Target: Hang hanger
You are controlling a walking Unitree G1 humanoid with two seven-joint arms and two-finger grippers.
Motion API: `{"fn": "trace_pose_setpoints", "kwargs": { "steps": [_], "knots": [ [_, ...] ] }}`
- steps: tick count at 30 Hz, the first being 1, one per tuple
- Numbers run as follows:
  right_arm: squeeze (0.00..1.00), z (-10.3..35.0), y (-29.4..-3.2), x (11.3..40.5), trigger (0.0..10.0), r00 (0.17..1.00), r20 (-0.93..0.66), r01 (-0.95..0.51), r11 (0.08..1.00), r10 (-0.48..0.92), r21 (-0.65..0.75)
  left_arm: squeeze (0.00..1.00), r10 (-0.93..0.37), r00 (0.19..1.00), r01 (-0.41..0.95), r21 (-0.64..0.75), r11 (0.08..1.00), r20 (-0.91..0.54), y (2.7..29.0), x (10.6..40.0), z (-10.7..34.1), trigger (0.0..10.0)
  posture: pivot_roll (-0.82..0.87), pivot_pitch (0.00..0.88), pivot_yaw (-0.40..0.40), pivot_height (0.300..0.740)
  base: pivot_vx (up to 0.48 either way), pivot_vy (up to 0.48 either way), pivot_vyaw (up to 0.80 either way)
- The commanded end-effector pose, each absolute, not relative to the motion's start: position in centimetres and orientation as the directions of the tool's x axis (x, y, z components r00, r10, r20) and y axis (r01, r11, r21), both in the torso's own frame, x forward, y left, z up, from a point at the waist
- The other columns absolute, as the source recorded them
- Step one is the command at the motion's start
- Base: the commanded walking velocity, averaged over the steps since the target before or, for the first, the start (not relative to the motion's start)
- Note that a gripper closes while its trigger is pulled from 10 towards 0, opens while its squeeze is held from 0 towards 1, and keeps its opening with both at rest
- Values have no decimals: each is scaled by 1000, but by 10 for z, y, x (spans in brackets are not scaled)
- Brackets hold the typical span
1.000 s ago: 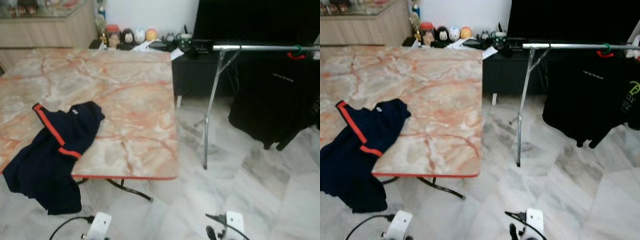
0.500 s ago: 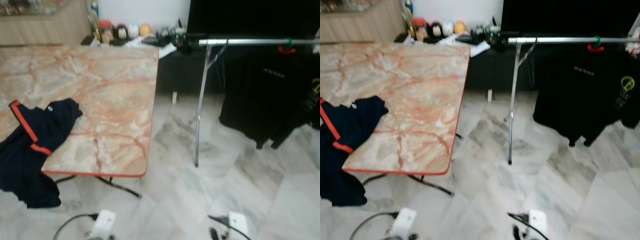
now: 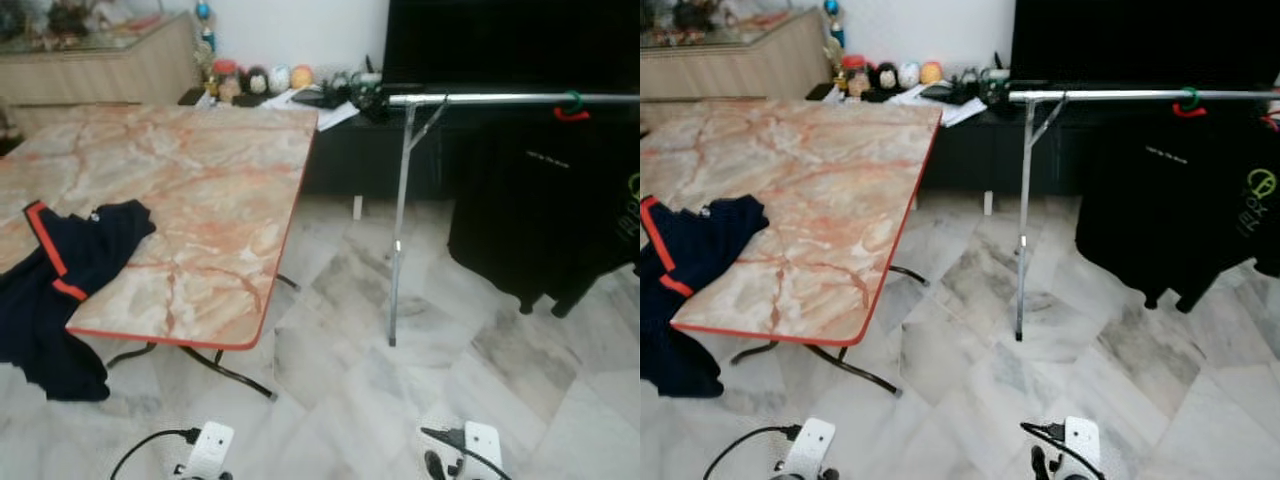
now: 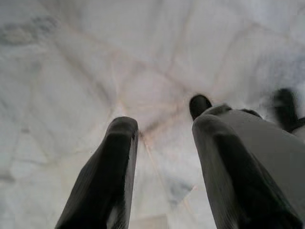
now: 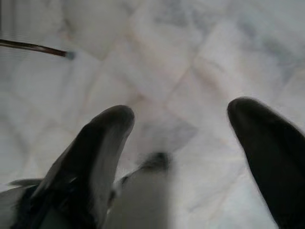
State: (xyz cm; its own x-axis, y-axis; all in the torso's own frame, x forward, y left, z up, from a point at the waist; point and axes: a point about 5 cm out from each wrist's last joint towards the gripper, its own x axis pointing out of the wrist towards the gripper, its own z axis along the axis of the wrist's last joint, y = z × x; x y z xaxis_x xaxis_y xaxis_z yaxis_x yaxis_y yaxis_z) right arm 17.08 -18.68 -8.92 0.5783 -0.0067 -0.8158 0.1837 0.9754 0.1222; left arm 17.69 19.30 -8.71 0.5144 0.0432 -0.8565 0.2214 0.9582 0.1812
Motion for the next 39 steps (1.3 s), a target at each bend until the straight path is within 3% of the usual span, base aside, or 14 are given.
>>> {"fn": "trace_pose_setpoints", "kwargs": {
  "steps": [1, 39],
  "knots": [
    [0, -90, -194, 167, 10000, 573, -819, 201, 973, -25, 111, 0, 31, 524, 232, 177, 956, -851, 189, 182, -85, 10000, -76, 0, 7, 740, 0, -285, 0],
    [0, -90, -192, 167, 10000, 579, -815, 199, 974, -25, 112, 0, 19, 517, 241, 167, 956, -856, 186, 179, -87, 10000, -74, 0, -6, 740, 0, -282, 0]
  ]
}}
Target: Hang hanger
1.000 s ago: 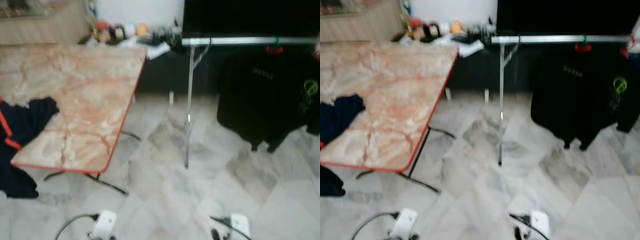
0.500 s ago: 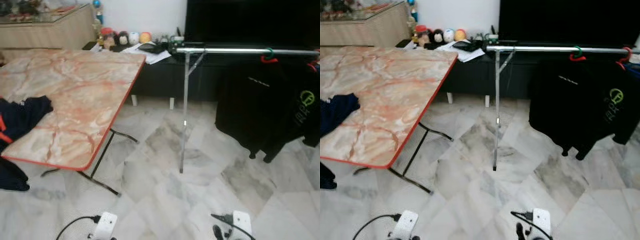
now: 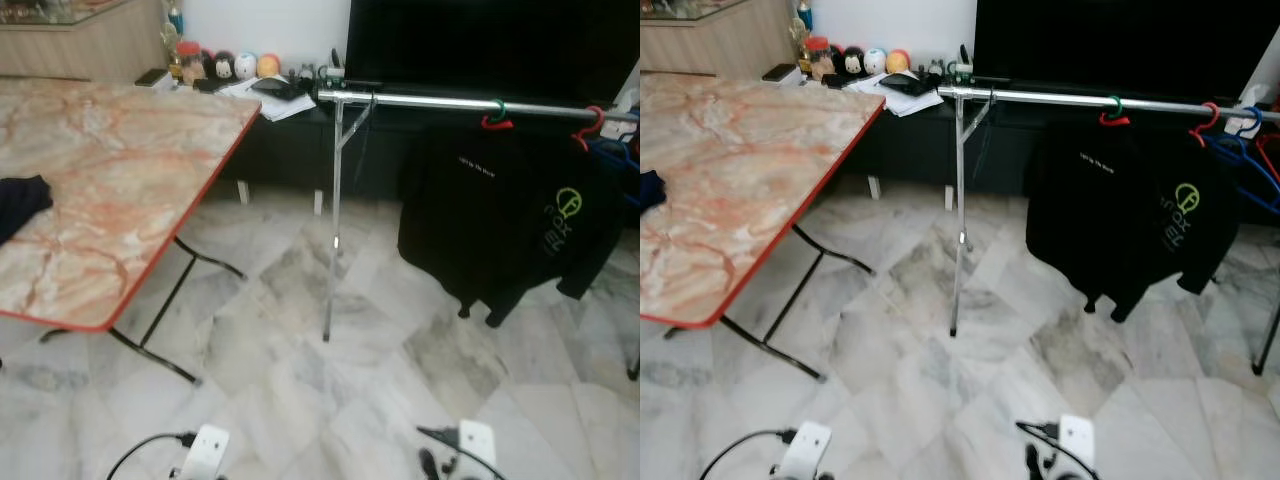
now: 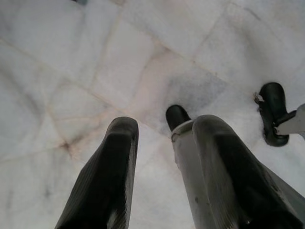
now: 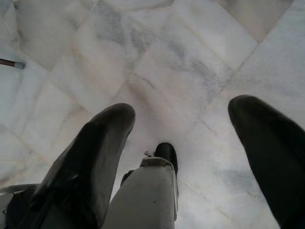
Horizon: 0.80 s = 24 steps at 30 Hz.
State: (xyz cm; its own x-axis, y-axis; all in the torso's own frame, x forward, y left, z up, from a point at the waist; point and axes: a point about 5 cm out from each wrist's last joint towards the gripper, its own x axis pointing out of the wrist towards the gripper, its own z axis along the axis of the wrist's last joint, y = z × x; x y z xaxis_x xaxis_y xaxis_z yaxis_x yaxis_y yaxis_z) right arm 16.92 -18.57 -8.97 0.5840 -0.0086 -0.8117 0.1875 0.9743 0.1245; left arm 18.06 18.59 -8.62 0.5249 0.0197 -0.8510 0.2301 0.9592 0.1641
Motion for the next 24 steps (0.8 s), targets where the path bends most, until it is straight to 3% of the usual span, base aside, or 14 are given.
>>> {"fn": "trace_pose_setpoints", "kwargs": {
  "steps": [1, 10, 19, 24],
  "knots": [
    [0, -90, -192, 166, 10000, 577, -816, 200, 973, -25, 112, 0, 18, 517, 242, 167, 956, -856, 186, 179, -87, 10000, -74, 0, -5, 740, 0, -281, 0],
    [0, -91, -194, 164, 10000, 571, -821, 207, 972, -30, 108, 0, 18, 514, 246, 167, 955, -858, 186, 177, -88, 10000, -76, 0, -1, 740, 0, -291, 0],
    [0, -89, -197, 167, 10000, 580, -814, 221, 969, -42, 107, 0, 11, 515, 224, 147, 964, -857, 184, 177, -88, 10000, -75, 0, -7, 740, 0, 0, 0],
    [0, -90, -197, 166, 10000, 575, -817, 214, 971, -35, 109, 0, 8, 517, 204, 132, 970, -856, 183, 177, -88, 10000, -73, 0, -12, 740, 0, 0, -668]
  ]
}}
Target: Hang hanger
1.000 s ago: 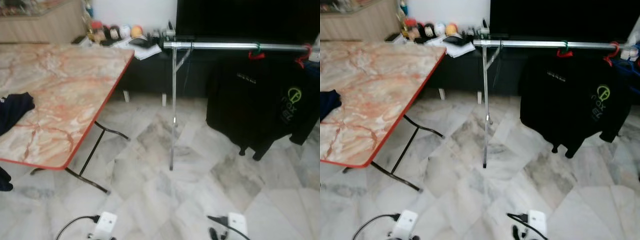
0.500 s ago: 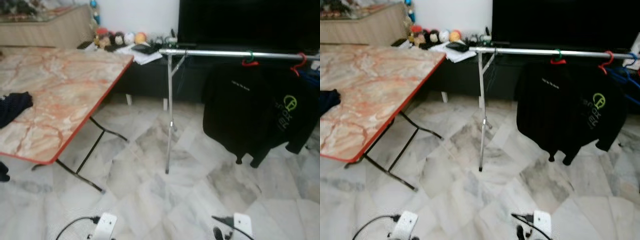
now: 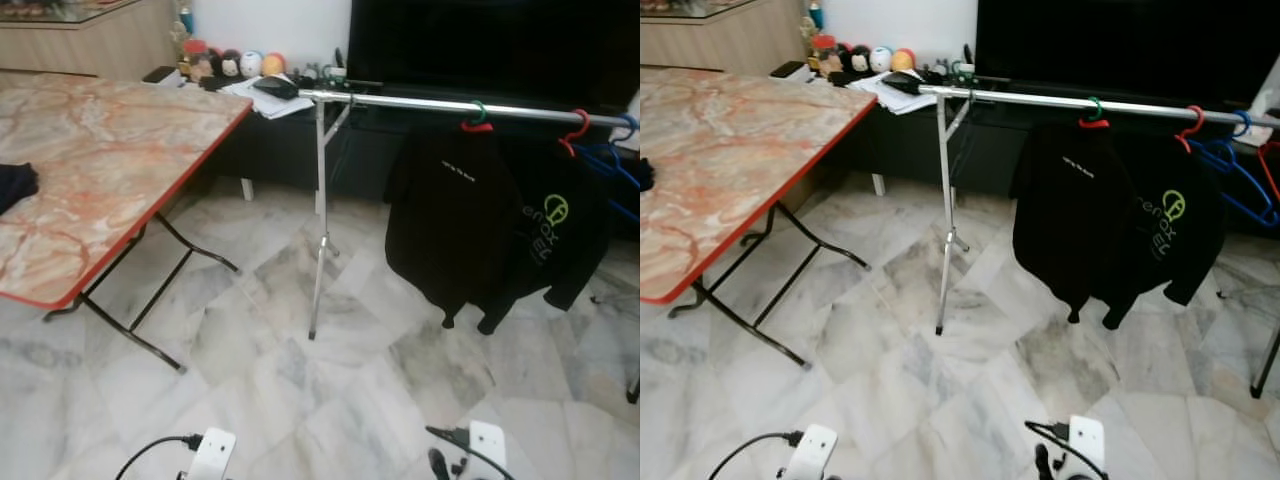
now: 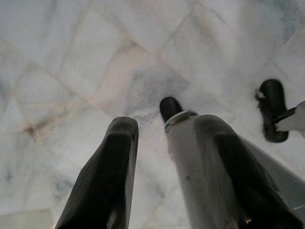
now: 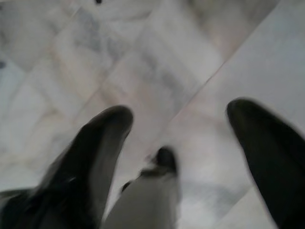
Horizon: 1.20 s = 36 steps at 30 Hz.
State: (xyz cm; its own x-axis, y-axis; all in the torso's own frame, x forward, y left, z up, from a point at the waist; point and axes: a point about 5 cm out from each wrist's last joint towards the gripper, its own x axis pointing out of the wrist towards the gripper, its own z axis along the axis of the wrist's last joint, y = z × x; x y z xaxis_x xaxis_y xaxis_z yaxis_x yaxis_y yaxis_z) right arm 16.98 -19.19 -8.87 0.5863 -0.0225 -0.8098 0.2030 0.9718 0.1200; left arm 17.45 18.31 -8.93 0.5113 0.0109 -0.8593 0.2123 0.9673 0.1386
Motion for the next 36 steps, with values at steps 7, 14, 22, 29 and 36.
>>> {"fn": "trace_pose_setpoints", "kwargs": {
  "steps": [7, 14, 22, 29, 36],
  "knots": [
    [0, -90, -197, 166, 10000, 573, -819, 205, 973, -30, 108, 0, 7, 523, 170, 113, 979, -852, 182, 178, -88, 10000, -73, 0, -14, 740, 0, 0, -718],
    [0, -89, -197, 166, 10000, 581, -813, 209, 972, -36, 106, 0, 9, 527, 165, 112, 980, -850, 182, 178, -88, 10000, -70, 0, -16, 740, 158, 0, -203],
    [0, -90, -198, 164, 10000, 572, -819, 216, 971, -43, 99, 0, 7, 526, 168, 112, 979, -850, 183, 177, -88, 10000, -73, 0, -15, 740, 305, 0, -63],
    [0, -90, -197, 164, 10000, 571, -821, 203, 974, -33, 102, 0, 4, 524, 168, 108, 980, -852, 183, 177, -88, 10000, -70, 0, -18, 740, 321, 0, -638],
    [0, -90, -198, 164, 10000, 577, -816, 214, 971, -41, 103, 0, 7, 523, 169, 111, 979, -852, 183, 177, -88, 10000, -68, 0, -19, 740, 327, 0, 0]
  ]
}}
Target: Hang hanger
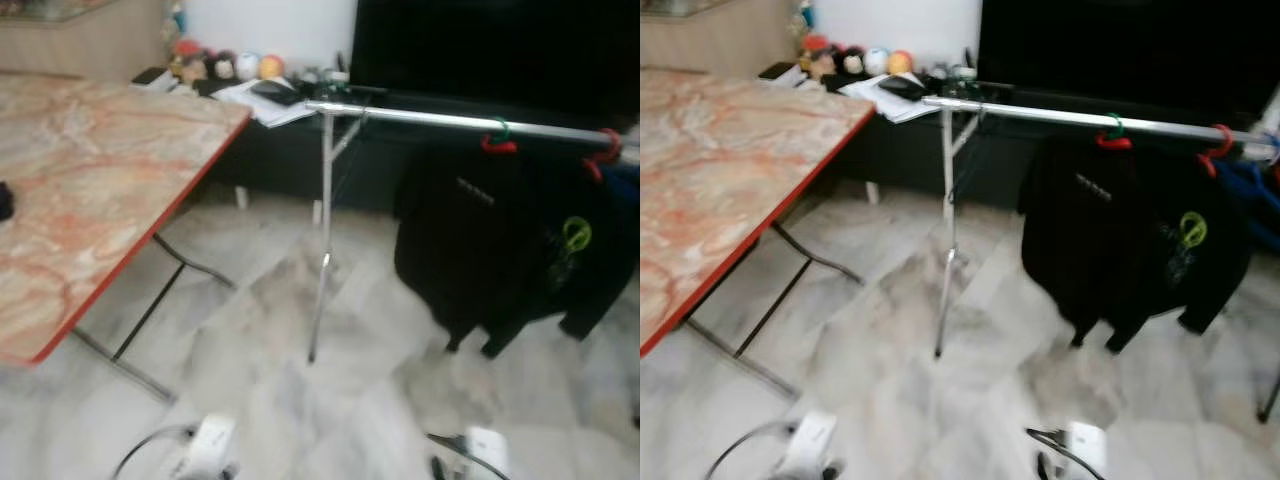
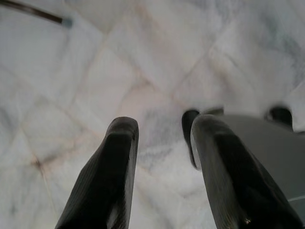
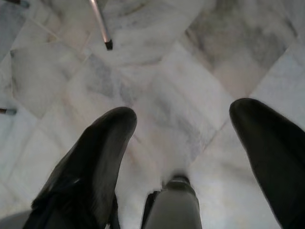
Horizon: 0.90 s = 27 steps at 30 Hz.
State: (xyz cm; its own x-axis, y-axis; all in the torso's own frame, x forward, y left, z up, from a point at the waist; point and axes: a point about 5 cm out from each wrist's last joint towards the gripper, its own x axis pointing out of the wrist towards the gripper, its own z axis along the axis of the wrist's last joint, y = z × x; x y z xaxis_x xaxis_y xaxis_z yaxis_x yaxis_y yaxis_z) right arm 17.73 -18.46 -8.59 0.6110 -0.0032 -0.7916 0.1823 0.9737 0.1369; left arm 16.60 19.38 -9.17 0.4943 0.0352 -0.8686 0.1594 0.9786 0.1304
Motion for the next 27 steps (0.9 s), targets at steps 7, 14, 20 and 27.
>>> {"fn": "trace_pose_setpoints", "kwargs": {
  "steps": [7, 14, 20, 27],
  "knots": [
    [0, -90, -198, 164, 10000, 573, -818, 215, 971, -39, 104, 0, 3, 522, 171, 108, 979, -853, 182, 177, -88, 10000, -70, 0, -21, 740, 328, 0, 0],
    [0, -90, -197, 164, 10000, 573, -819, 205, 973, -29, 109, 0, 0, 520, 172, 105, 979, -854, 181, 177, -88, 10000, -71, 0, -22, 740, 324, 0, -748],
    [0, -91, -197, 164, 10000, 572, -819, 203, 973, -30, 106, 0, 0, 520, 174, 106, 979, -854, 180, 177, -88, 10000, -70, 0, -24, 740, 321, 0, 0],
    [0, -90, -196, 165, 10000, 581, -813, 200, 974, -31, 105, 0, -1, 518, 177, 106, 979, -855, 181, 177, -88, 10000, -70, 0, -24, 740, 314, 0, 0]
  ]
}}
